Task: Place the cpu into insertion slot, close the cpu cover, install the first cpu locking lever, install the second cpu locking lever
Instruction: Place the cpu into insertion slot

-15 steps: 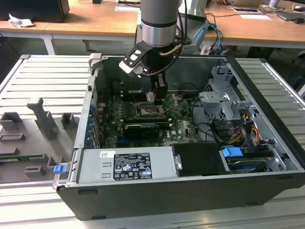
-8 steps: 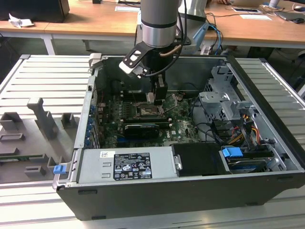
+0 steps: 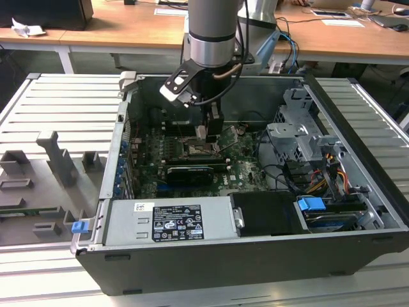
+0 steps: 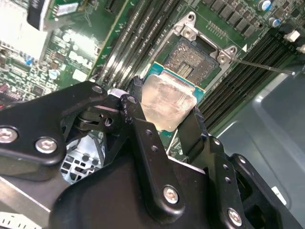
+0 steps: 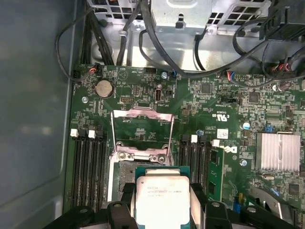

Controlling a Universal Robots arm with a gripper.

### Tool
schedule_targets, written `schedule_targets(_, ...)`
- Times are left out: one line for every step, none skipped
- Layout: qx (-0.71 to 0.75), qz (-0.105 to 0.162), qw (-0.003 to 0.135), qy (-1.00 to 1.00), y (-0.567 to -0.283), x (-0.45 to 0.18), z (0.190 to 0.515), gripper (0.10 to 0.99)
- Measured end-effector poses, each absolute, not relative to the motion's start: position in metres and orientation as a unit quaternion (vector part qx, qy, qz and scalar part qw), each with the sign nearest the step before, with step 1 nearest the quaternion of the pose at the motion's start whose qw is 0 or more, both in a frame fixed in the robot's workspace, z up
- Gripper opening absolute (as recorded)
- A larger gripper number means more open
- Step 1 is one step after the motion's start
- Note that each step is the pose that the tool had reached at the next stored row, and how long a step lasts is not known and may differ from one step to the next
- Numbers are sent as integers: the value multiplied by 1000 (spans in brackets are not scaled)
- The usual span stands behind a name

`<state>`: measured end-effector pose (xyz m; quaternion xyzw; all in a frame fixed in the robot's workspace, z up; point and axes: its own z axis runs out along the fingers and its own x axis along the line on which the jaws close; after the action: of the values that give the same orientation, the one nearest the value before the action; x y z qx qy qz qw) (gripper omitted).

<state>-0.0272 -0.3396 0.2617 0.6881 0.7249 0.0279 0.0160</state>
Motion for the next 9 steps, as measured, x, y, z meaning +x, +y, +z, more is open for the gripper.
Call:
schedule_targets(688, 28, 16, 725, -339, -27, 261, 541)
schedule_targets(688, 28, 16, 725, -338, -28, 260, 541)
schedule_targets(689, 28, 16, 724, -337, -29, 258, 541)
schedule_targets(690, 28, 16, 723, -337, -29, 257, 541)
schedule_targets(691, 28, 16, 723, -337, -30, 256, 541)
schedule_targets(691, 28, 16, 723, -337, -30, 255, 541)
schedule_targets(691, 28, 16, 723, -337, -31, 254, 541)
schedule_targets(691, 28, 16, 723, -337, -32, 253, 541)
schedule_targets(691, 28, 16, 723, -337, -33, 251, 541)
